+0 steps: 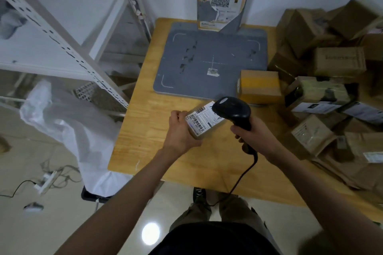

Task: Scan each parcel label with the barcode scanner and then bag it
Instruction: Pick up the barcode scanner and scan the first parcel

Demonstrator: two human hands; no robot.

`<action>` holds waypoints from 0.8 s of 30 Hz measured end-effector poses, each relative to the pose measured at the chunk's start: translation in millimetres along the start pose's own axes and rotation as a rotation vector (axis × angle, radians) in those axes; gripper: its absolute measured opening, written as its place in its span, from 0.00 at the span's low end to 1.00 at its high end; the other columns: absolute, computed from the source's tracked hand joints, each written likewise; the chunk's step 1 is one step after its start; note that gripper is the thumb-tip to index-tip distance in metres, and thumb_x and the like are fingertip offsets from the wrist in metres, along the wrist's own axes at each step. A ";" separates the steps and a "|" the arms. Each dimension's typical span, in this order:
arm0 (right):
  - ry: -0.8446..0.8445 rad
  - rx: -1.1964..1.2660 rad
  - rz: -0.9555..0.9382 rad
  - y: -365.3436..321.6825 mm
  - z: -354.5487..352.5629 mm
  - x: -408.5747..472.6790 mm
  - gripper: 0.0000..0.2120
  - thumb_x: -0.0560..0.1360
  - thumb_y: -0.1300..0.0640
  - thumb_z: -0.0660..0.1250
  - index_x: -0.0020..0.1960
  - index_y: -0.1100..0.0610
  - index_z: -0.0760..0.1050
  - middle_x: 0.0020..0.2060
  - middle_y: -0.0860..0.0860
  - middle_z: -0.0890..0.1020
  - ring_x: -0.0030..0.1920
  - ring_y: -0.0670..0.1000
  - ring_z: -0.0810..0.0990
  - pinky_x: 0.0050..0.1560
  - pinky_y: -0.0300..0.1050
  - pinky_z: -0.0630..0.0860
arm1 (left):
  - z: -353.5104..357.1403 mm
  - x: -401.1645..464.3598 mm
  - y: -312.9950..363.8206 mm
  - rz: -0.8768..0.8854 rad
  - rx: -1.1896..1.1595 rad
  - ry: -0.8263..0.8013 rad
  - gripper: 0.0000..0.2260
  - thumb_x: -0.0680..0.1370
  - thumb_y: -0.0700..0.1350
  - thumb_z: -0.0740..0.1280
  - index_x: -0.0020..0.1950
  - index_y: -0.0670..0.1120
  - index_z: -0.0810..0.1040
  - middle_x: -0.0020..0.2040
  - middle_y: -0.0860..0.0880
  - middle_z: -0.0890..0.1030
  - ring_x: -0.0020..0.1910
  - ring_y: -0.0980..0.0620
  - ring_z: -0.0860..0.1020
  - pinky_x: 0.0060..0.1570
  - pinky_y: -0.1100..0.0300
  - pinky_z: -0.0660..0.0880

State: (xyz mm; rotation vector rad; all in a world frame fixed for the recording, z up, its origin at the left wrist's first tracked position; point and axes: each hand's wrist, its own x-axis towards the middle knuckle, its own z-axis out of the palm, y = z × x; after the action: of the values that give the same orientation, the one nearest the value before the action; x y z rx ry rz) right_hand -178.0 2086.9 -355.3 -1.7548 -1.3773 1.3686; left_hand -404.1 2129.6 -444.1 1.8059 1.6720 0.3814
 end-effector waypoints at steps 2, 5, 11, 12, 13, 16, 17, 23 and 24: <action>-0.045 -0.156 -0.116 -15.5 -1.3 6.1 0.09 0.78 0.61 0.69 0.54 0.51 0.74 0.41 0.48 0.79 0.40 0.44 0.78 0.38 0.33 0.73 | -22.3 0.2 -6.1 0.070 0.024 -0.017 0.47 0.59 0.46 0.83 0.73 0.42 0.63 0.65 0.48 0.62 0.64 0.51 0.67 0.67 0.60 0.70; -0.108 -0.390 -0.267 -33.9 0.1 11.7 0.16 0.76 0.56 0.72 0.62 0.48 0.74 0.46 0.39 0.78 0.46 0.41 0.77 0.42 0.31 0.69 | -51.1 0.2 -14.9 0.122 0.114 -0.046 0.48 0.60 0.44 0.83 0.75 0.43 0.62 0.67 0.49 0.61 0.64 0.51 0.69 0.63 0.59 0.73; -0.120 -0.696 -0.427 -64.8 6.7 3.2 0.21 0.78 0.54 0.69 0.70 0.47 0.70 0.51 0.40 0.76 0.51 0.45 0.75 0.44 0.43 0.71 | -85.6 0.4 -31.2 0.176 0.243 -0.025 0.48 0.61 0.43 0.82 0.75 0.45 0.61 0.68 0.50 0.60 0.65 0.50 0.69 0.56 0.53 0.79; -0.127 -0.748 -0.429 -67.6 9.1 1.5 0.21 0.78 0.53 0.69 0.70 0.47 0.69 0.55 0.43 0.78 0.54 0.48 0.77 0.46 0.46 0.73 | -88.4 0.8 -33.6 0.177 0.253 -0.020 0.48 0.61 0.43 0.82 0.75 0.45 0.61 0.69 0.50 0.60 0.66 0.50 0.69 0.56 0.52 0.79; -0.133 -0.795 -0.436 -69.8 11.8 -0.1 0.22 0.78 0.52 0.69 0.70 0.47 0.68 0.58 0.45 0.79 0.57 0.50 0.78 0.49 0.49 0.76 | -90.7 1.2 -35.3 0.181 0.262 -0.017 0.48 0.61 0.43 0.82 0.75 0.45 0.61 0.69 0.50 0.60 0.66 0.50 0.69 0.55 0.52 0.79; -0.151 -0.896 -0.471 -73.9 19.3 -2.7 0.20 0.78 0.51 0.68 0.69 0.47 0.68 0.57 0.48 0.78 0.58 0.52 0.77 0.49 0.49 0.76 | -95.6 2.9 -38.7 0.205 0.280 0.005 0.46 0.62 0.43 0.82 0.75 0.46 0.62 0.70 0.51 0.60 0.65 0.49 0.70 0.52 0.51 0.80; -0.153 -0.908 -0.479 -75.0 21.5 -3.4 0.19 0.78 0.51 0.68 0.68 0.47 0.69 0.56 0.48 0.78 0.58 0.51 0.77 0.49 0.48 0.76 | -96.7 3.6 -39.2 0.209 0.281 0.010 0.45 0.63 0.43 0.82 0.75 0.46 0.62 0.70 0.51 0.61 0.65 0.49 0.70 0.52 0.51 0.81; -0.131 -0.964 -0.509 -80.0 26.7 -4.8 0.20 0.78 0.52 0.69 0.68 0.46 0.68 0.54 0.46 0.77 0.55 0.50 0.78 0.48 0.46 0.77 | -99.4 10.1 -43.4 0.215 0.286 0.017 0.46 0.62 0.44 0.82 0.75 0.46 0.61 0.70 0.51 0.60 0.65 0.51 0.70 0.56 0.52 0.80; -0.126 -0.978 -0.511 -80.4 26.7 -4.6 0.20 0.78 0.52 0.69 0.68 0.46 0.68 0.54 0.46 0.77 0.55 0.50 0.78 0.48 0.46 0.77 | -99.5 11.7 -44.4 0.216 0.291 0.014 0.47 0.62 0.44 0.82 0.75 0.46 0.61 0.70 0.51 0.60 0.66 0.51 0.70 0.57 0.52 0.79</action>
State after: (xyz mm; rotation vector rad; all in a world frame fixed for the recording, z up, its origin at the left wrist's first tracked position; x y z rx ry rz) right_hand -234.3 2106.0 -294.6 -1.6126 -2.6161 0.5278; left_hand -497.3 2165.6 -399.3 2.2121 1.6115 0.2521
